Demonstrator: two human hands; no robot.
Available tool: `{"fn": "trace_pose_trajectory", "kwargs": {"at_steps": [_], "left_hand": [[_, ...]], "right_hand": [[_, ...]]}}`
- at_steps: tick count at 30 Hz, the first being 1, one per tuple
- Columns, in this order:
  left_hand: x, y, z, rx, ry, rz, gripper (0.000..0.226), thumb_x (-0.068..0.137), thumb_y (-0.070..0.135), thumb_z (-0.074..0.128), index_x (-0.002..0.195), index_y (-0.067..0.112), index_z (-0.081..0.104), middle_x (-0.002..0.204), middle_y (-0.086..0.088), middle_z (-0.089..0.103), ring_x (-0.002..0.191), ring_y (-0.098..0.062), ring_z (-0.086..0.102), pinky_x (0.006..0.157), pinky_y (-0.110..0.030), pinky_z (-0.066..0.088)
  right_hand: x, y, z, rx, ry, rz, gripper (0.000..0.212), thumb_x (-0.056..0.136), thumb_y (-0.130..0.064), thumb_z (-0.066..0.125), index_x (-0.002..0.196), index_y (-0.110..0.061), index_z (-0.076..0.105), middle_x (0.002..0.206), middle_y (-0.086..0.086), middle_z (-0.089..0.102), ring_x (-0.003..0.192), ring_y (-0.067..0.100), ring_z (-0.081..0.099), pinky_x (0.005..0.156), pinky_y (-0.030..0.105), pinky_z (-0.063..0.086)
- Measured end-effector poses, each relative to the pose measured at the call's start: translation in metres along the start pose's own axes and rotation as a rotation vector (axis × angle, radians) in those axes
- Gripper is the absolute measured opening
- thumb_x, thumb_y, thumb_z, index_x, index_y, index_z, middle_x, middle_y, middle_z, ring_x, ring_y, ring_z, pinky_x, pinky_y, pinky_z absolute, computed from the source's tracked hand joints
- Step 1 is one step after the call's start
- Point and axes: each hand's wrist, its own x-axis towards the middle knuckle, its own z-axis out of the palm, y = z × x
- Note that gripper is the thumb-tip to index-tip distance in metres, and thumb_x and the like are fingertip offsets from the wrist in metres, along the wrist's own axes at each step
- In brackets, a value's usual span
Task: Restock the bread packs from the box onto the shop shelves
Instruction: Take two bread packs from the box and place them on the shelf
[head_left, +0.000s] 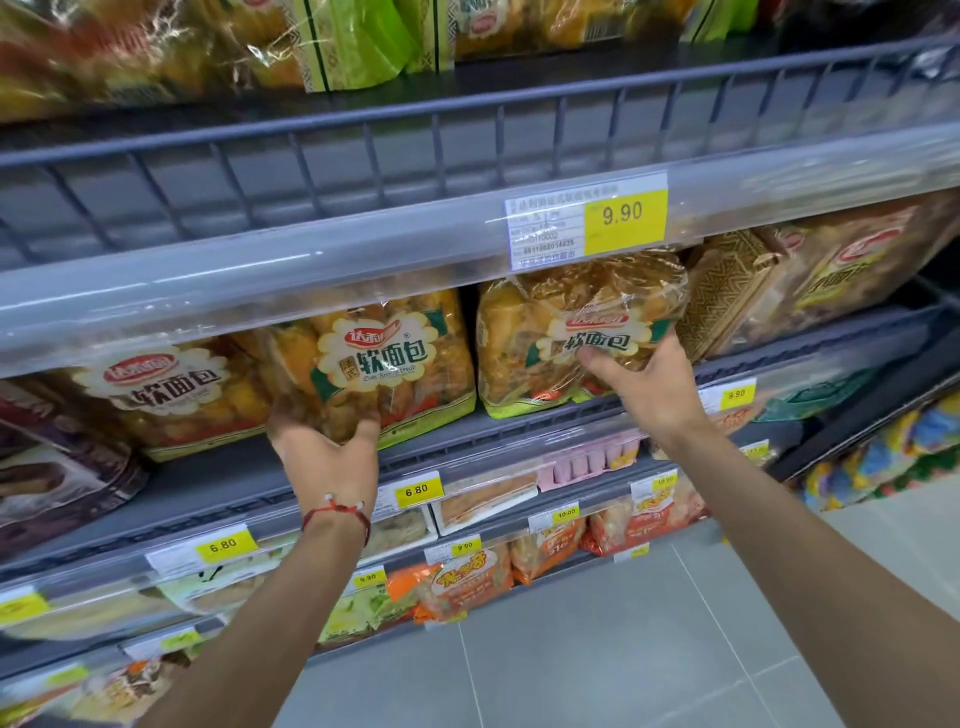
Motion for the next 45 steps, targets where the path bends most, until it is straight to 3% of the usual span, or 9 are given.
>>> {"fn": "trace_pose_trajectory", "kwargs": {"at_steps": [4,8,11,17,23,27,33,41,45], "left_hand": [[-0.023,0.013,0.002,0.067,0.071,-0.068,0.077,0.08,0.015,0.078,0.139,-0.001,0.031,0.14,-0.014,0.034,0.126,-0.028,0.044,0.113,-0.043,0.035],[-0.039,0.024,0.007,0.059,0.147,-0.042,0.078,0.081,0.013,0.077,0.141,-0.001,0.03,0.144,-0.011,0.025,0.116,-0.024,0.043,0.101,-0.035,0.041],[-0.052,0.031,0.008,0.017,0.117,-0.066,0.068,0.084,0.011,0.073,0.14,0.005,0.034,0.139,-0.01,0.031,0.105,-0.014,0.046,0.08,-0.022,0.04],[-0.07,0.055,0.016,-0.09,-0.202,-0.335,0.046,0.087,0.006,0.065,0.129,0.017,0.051,0.137,-0.004,0.049,0.118,-0.02,0.054,0.102,-0.034,0.043],[-0.1,0.085,-0.002,-0.115,-0.443,-0.444,0.042,0.092,0.004,0.062,0.132,0.012,0.053,0.133,-0.003,0.055,0.101,-0.013,0.058,0.074,-0.02,0.054],[-0.111,0.085,-0.033,-0.052,-0.597,-0.382,0.031,0.088,0.008,0.066,0.117,0.017,0.062,0.122,-0.004,0.064,0.097,-0.013,0.063,0.097,-0.038,0.051],[-0.147,0.087,-0.109,0.066,-0.888,-0.144,0.023,0.09,-0.001,0.059,0.099,0.019,0.064,0.117,-0.003,0.065,0.087,-0.007,0.063,0.073,-0.024,0.051],[-0.208,0.073,-0.184,0.184,-1.169,-0.045,0.028,0.089,-0.008,0.056,0.114,0.001,0.064,0.1,-0.003,0.065,0.075,0.002,0.059,0.067,-0.015,0.045],[-0.251,0.061,-0.219,0.226,-1.301,-0.073,0.025,0.091,-0.001,0.058,0.107,0.016,0.064,0.099,0.004,0.067,0.084,-0.002,0.06,0.081,-0.032,0.048]], "right_hand": [[-0.011,0.002,0.0,0.014,0.079,0.029,0.065,0.083,-0.032,0.087,0.133,-0.023,0.047,0.119,-0.01,0.06,0.113,0.012,0.059,0.094,0.025,0.044],[-0.025,0.005,0.007,0.039,0.199,0.078,0.099,0.067,-0.061,0.082,0.148,-0.019,0.044,0.143,0.0,0.055,0.131,0.018,0.054,0.112,0.044,0.046],[-0.041,0.008,0.011,0.095,0.232,0.155,0.083,0.085,-0.036,0.083,0.153,-0.015,0.04,0.146,0.002,0.049,0.13,0.016,0.05,0.113,0.045,0.044],[-0.08,-0.001,0.015,0.155,0.19,0.25,0.025,0.093,-0.009,0.071,0.116,-0.02,0.066,0.117,0.009,0.062,0.088,-0.001,0.06,0.073,0.008,0.043],[-0.132,-0.036,0.024,0.247,0.159,0.318,0.026,0.092,-0.001,0.067,0.117,-0.008,0.068,0.114,0.013,0.07,0.105,0.021,0.065,0.097,0.027,0.05],[-0.174,-0.057,0.034,0.29,0.204,0.368,0.024,0.092,-0.001,0.069,0.116,-0.003,0.07,0.105,0.009,0.071,0.093,0.014,0.065,0.085,0.019,0.049],[-0.273,-0.087,0.042,0.328,0.332,0.413,0.014,0.094,0.0,0.066,0.104,-0.008,0.07,0.077,-0.005,0.062,0.06,-0.002,0.055,0.065,0.015,0.043],[-0.423,-0.103,0.029,0.311,0.461,0.483,0.02,0.095,0.0,0.064,0.112,-0.007,0.07,0.085,-0.001,0.064,0.074,0.005,0.058,0.066,0.013,0.047],[-0.503,-0.091,0.015,0.293,0.492,0.553,0.019,0.095,-0.005,0.066,0.103,-0.021,0.07,0.089,-0.002,0.067,0.079,0.008,0.061,0.067,0.018,0.048]]}}
